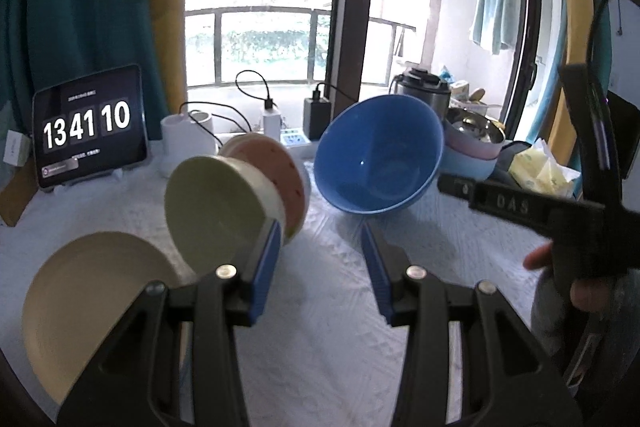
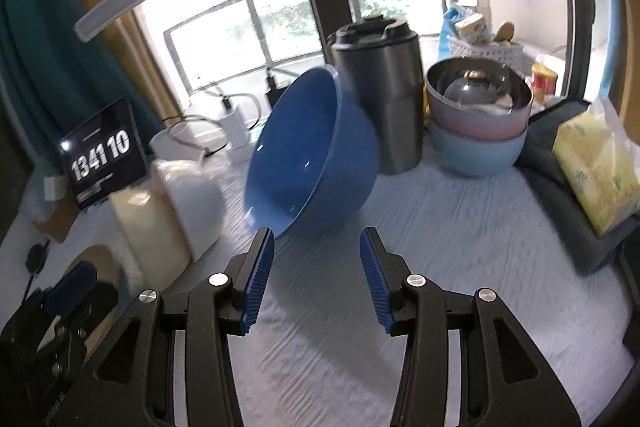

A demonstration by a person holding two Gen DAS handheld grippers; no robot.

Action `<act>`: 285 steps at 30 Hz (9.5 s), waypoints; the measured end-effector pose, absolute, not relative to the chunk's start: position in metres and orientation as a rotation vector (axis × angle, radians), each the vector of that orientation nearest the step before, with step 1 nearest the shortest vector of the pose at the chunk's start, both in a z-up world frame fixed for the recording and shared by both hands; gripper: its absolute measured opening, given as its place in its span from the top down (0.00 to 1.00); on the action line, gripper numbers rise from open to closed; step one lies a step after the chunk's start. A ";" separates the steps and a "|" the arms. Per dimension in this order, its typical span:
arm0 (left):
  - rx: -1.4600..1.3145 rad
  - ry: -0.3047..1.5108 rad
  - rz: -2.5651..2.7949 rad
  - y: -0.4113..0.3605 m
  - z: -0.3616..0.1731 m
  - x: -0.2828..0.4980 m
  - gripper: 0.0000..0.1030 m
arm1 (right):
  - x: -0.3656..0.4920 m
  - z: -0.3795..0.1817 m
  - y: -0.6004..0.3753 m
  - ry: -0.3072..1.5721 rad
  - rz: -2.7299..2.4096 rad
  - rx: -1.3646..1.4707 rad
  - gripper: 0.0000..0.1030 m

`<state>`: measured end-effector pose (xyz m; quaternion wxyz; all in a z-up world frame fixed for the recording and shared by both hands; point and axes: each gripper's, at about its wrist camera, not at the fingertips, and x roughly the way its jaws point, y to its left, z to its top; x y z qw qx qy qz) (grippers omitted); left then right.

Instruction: Organize plates and bowls

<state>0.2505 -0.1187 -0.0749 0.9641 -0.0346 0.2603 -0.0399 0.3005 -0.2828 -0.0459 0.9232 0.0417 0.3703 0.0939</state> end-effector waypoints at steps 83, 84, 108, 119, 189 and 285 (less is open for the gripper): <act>-0.075 0.668 -0.227 -0.137 -0.110 0.242 0.86 | 0.213 -0.067 -0.313 0.820 0.195 0.239 0.60; -0.073 0.668 -0.224 -0.136 -0.109 0.237 0.86 | 0.210 -0.065 -0.310 0.826 0.195 0.227 0.60; -0.136 0.735 -0.205 -0.102 -0.106 0.197 0.82 | 0.209 -0.074 -0.277 0.973 0.207 0.187 0.57; -0.176 0.737 -0.196 -0.095 -0.107 0.201 0.82 | 0.220 -0.068 -0.283 0.947 0.173 0.192 0.57; -0.123 0.699 -0.055 0.024 -0.068 0.270 0.51 | 0.286 -0.028 -0.121 0.964 0.344 -0.061 0.58; -0.097 0.675 -0.269 -0.051 -0.024 0.265 0.74 | 0.267 0.017 -0.193 0.902 0.251 0.092 0.84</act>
